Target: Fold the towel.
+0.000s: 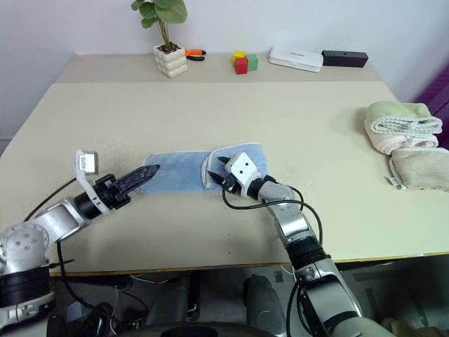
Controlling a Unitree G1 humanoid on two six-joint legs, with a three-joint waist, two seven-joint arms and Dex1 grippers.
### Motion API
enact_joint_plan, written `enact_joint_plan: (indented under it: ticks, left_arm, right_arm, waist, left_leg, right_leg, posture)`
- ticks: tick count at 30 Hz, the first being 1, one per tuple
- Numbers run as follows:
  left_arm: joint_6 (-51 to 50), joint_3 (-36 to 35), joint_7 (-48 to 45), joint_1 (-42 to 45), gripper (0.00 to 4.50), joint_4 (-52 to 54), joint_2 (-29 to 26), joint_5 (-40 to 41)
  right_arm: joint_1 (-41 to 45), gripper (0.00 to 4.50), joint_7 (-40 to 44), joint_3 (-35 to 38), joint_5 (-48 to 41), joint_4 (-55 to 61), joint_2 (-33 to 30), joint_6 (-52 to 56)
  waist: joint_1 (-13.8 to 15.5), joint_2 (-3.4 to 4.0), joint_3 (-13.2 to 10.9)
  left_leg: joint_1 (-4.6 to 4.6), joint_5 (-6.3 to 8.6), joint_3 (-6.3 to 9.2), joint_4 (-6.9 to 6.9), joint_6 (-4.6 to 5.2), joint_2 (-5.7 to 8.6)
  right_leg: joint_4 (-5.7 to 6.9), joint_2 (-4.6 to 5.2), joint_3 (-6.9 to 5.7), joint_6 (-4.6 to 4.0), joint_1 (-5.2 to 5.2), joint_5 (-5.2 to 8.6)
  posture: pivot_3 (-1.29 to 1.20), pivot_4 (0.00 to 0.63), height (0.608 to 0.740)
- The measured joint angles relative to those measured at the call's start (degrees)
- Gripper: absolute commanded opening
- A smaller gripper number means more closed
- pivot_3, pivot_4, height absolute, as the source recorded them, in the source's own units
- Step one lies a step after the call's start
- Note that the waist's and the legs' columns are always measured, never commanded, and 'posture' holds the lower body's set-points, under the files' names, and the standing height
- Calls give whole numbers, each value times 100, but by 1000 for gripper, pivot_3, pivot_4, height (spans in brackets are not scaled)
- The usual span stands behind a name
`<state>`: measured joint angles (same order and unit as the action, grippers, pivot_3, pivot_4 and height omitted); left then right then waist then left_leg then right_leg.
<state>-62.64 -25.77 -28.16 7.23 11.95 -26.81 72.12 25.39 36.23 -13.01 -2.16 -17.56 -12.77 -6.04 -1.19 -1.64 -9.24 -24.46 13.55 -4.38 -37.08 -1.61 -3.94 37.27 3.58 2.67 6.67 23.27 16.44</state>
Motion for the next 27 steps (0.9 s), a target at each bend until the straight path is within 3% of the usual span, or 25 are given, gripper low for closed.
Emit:
enact_joint_plan:
  ticks: [1, 2, 11, 17, 21, 27]
  left_arm:
    - [-73, -42, 206, -102, 4500, 49, 1, 202]
    - [-97, -78, 422, -168, 4500, 51, 10, 407]
    - [146, -243, 2120, -1097, 4500, 281, 198, 2074]
    - [849, -63, 3252, -1307, 4500, 344, 463, 2872]
    - [1354, 66, 3943, -1264, 4500, 334, 631, 3426]
    - [1978, 238, 4768, -1256, 4500, 289, 964, 3932]
  right_arm:
    - [27, 4364, -18, 26, 18, -2, -18, -1]
    - [56, 4480, -39, 63, 9, -1, -23, 12]
    - [175, 4480, 633, 899, -1453, 1171, -328, 1337]
    - [-111, 4480, 1769, 1239, -2633, 2423, -1636, 2682]
    - [-305, 4480, 2170, 1257, -2902, 2726, -2110, 3094]
    - [-305, 4480, 2282, 1359, -2958, 2733, -2261, 3157]
  waist:
    - [8, 0, 0]
    - [16, 0, 0]
    - [40, 0, 0]
    - [56, 0, 0]
    - [30, 0, 0]
    - [49, -1, 0]
  left_leg:
    - [0, -1, 0, 0, -2, 1]
    - [1, -1, 0, 0, -3, 2]
    - [2, -1, 1, 1, -6, 5]
    - [3, 0, -1, 2, -4, 12]
    - [6, 0, -3, 2, -4, 12]
    - [4, 0, -2, -1, -3, 15]
  right_leg:
    - [0, 2, 0, 0, -1, 0]
    - [0, 3, -1, -1, -1, 0]
    - [-4, 13, -3, -22, -6, 10]
    - [-16, 29, -7, -42, -11, 20]
    - [-16, 27, -5, -44, -12, 20]
    - [-21, 22, -3, -45, -14, 20]
  posture:
    - [0, 150, 735]
    - [0, 150, 735]
    - [0, 150, 735]
    - [0, 150, 735]
    - [0, 150, 735]
    - [0, 150, 735]
